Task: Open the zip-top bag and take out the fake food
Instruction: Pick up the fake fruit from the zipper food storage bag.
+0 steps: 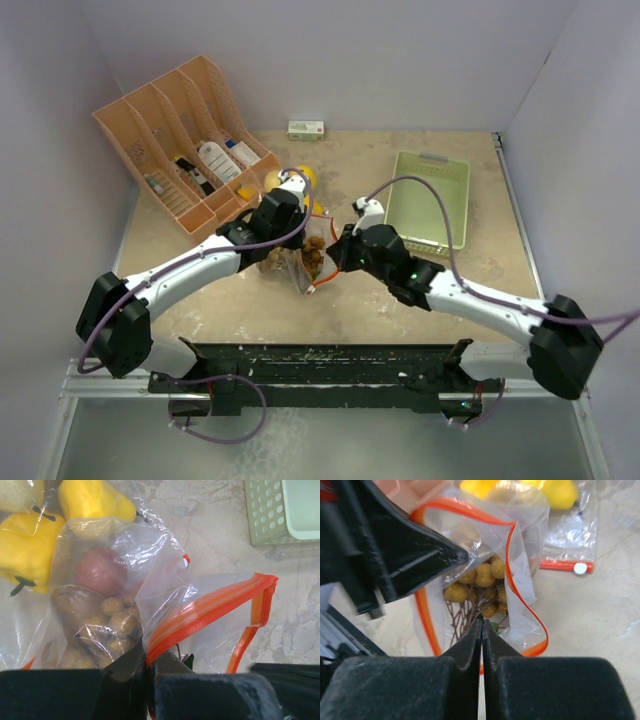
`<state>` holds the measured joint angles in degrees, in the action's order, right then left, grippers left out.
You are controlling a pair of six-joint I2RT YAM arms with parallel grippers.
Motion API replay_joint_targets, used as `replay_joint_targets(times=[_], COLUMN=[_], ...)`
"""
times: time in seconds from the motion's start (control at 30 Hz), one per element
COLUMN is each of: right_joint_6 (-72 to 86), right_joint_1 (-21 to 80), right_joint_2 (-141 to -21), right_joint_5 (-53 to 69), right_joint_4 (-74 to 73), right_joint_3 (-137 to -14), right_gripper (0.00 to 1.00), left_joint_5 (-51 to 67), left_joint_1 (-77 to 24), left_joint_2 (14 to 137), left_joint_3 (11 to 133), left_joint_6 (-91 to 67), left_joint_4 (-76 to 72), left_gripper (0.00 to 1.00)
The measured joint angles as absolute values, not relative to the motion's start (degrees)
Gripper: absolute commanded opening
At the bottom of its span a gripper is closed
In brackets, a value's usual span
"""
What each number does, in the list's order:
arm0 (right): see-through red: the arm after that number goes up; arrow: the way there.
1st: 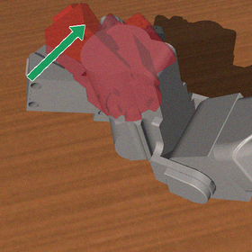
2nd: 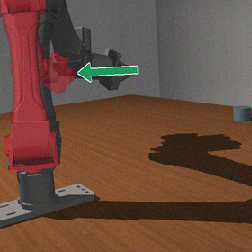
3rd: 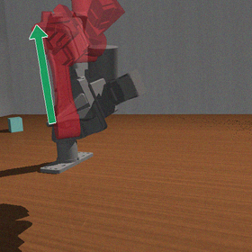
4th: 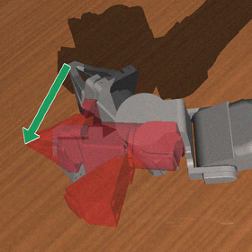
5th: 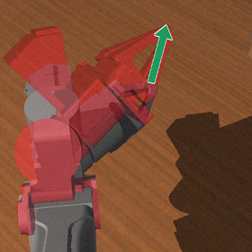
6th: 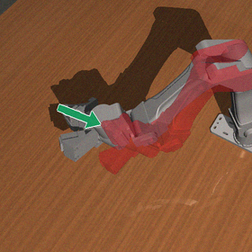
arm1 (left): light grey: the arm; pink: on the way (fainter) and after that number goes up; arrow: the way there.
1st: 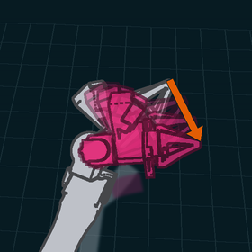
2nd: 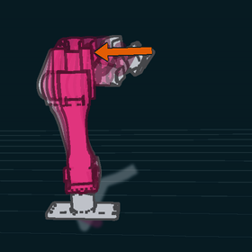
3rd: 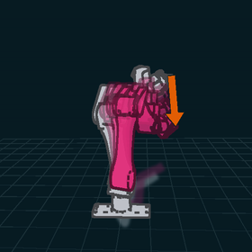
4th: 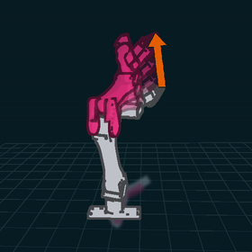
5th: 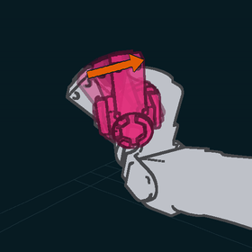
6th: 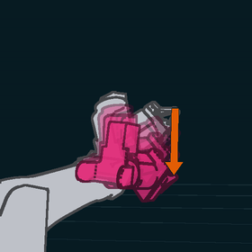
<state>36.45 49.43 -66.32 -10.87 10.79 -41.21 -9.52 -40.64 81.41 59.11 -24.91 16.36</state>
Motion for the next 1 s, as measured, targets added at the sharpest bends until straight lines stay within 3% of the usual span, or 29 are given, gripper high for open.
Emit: replay_joint_targets(times=[0.07,0.23,0.57,0.77,0.87,1.0], right_joint_6=[36.2,35.6,35.4,35.4,35.4,35.1], right_joint_1=[49.4,49.4,49.4,49.4,49.4,49.5], right_joint_2=[-72.3,-82.3,-92.2,-96.6,-98.5,-99.1], right_joint_5=[-9.5,-6.5,-1.4,-0.3,-0.5,-0.4], right_joint_4=[12.5,15.3,21.0,21.6,20.7,20.1], right_joint_3=[-42.3,-43.3,-47.7,-50.4,-51.8,-52.2], right_gripper=[0.24,0.42,0.53,0.52,0.47,0.22], left_joint_5=[-9.4,-9.4,-9.4,-9.5,-10.3,-10.2], left_joint_1=[-40.6,-40.6,-40.6,-40.6,-40.5,-40.6], left_joint_2=[81.4,81.4,81.1,81.1,81.1,81.0], left_joint_3=[59.1,58.8,57.2,57.2,56.7,56.1], left_joint_6=[-24.9,-24.9,-25.0,-24.9,-24.9,-24.9], left_joint_4=[16.1,15.8,15.2,14.6,14.6,14.2], left_gripper=[0.03,0.03,0.03,0.03,0.03,0.03])
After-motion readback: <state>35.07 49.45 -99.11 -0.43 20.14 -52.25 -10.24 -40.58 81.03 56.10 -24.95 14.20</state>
